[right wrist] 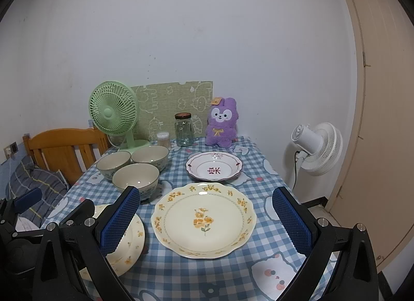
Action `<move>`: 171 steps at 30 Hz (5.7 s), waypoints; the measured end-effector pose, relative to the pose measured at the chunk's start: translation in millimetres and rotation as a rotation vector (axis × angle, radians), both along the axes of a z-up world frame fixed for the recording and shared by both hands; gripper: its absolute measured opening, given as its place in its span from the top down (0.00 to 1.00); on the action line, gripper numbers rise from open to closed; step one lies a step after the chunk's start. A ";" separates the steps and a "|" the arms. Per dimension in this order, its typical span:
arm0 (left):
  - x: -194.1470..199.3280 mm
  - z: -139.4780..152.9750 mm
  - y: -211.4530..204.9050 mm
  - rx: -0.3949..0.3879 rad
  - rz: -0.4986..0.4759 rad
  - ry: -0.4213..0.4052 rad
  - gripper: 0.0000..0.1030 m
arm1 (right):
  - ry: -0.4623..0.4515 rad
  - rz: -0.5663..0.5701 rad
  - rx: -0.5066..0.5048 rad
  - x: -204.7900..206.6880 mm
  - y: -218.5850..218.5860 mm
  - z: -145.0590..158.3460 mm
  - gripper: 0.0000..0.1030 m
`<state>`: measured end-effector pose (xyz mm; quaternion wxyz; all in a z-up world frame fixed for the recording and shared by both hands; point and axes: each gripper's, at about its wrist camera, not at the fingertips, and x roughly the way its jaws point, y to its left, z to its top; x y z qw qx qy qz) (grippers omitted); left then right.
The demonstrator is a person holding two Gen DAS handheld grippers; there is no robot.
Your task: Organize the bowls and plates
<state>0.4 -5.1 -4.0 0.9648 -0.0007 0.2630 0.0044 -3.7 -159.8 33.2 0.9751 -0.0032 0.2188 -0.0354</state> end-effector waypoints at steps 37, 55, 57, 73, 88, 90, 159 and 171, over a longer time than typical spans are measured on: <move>2.2 6.3 -5.8 0.018 -0.017 -0.025 0.01 | 0.008 -0.018 0.015 2.3 -9.8 3.7 0.00; 23.1 -4.7 -18.1 -0.011 -0.035 -0.008 0.07 | 0.053 -0.033 0.028 19.0 -18.1 -6.4 0.00; 29.4 -7.2 -20.8 -0.010 -0.038 -0.002 0.08 | 0.065 -0.036 0.029 25.4 -20.5 -9.8 0.01; 91.7 -32.1 -47.3 -0.013 -0.056 0.141 0.19 | 0.168 -0.032 0.051 87.3 -42.2 -36.0 0.04; 143.8 -73.3 -69.7 -0.001 -0.081 0.350 0.41 | 0.315 -0.036 0.078 142.0 -65.6 -79.8 0.11; 148.7 -80.3 -72.5 -0.006 -0.087 0.376 0.45 | 0.336 -0.034 0.084 147.8 -67.8 -86.3 0.12; 162.7 -120.2 -127.9 0.084 -0.145 0.485 0.63 | 0.561 -0.162 0.108 157.9 -137.0 -149.1 0.54; 148.4 -120.5 -164.6 0.107 -0.200 0.488 0.63 | 0.551 -0.217 0.138 133.3 -171.5 -148.6 0.54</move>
